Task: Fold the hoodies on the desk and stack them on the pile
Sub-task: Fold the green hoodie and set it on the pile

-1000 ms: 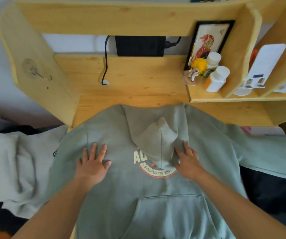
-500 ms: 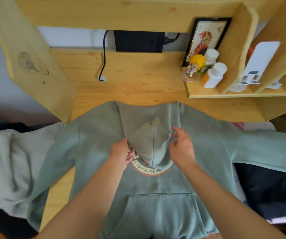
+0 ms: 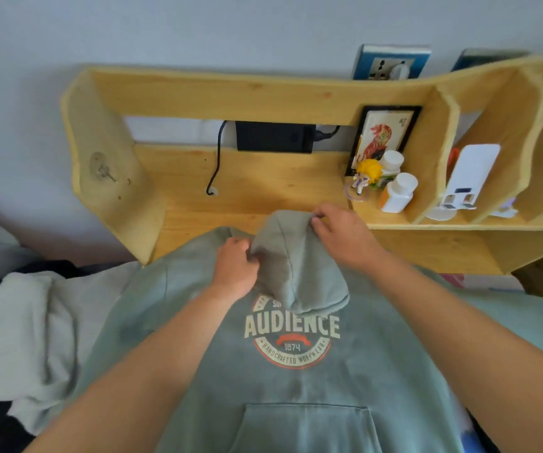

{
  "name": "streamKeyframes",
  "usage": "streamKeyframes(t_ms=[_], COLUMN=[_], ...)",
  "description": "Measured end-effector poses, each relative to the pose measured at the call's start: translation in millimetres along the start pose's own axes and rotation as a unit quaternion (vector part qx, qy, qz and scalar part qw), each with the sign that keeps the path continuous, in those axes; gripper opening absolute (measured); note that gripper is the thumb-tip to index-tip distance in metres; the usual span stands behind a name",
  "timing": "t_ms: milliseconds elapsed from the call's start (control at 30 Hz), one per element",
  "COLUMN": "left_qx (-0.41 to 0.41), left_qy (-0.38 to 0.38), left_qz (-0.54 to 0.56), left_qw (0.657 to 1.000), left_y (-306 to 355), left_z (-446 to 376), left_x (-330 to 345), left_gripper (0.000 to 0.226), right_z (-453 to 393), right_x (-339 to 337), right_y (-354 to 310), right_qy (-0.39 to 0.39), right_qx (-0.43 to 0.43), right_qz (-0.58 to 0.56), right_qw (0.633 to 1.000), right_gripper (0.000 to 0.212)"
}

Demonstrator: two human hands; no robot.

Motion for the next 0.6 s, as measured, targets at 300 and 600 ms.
streamKeyframes(t_ms=[300,600], left_qx=[0.044,0.040], left_qy=[0.001,0.103], left_qz=[0.001,-0.071], left_qw=[0.999,0.991], left_y=[63,39], left_z=[-33,-33], left_x=[-89,-61], left_gripper=[0.037,0.021], right_z=[-21,-26], right_x=[-51,-33], right_y=[13,22], right_qy=[0.011,-0.029], right_qx=[0.026,0.140], right_qz=[-0.055,-0.274], right_qw=[0.998,0.951], right_gripper=[0.017,0.023])
Point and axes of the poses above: each hand's wrist, its own z-axis away from the middle knuckle, its own x-axis out of the palm, y = z × x, the point moved 2 cm from there along -z, towards the middle knuckle, and after that the axes turned 9 degrees about -y, right-handed, at the moved point
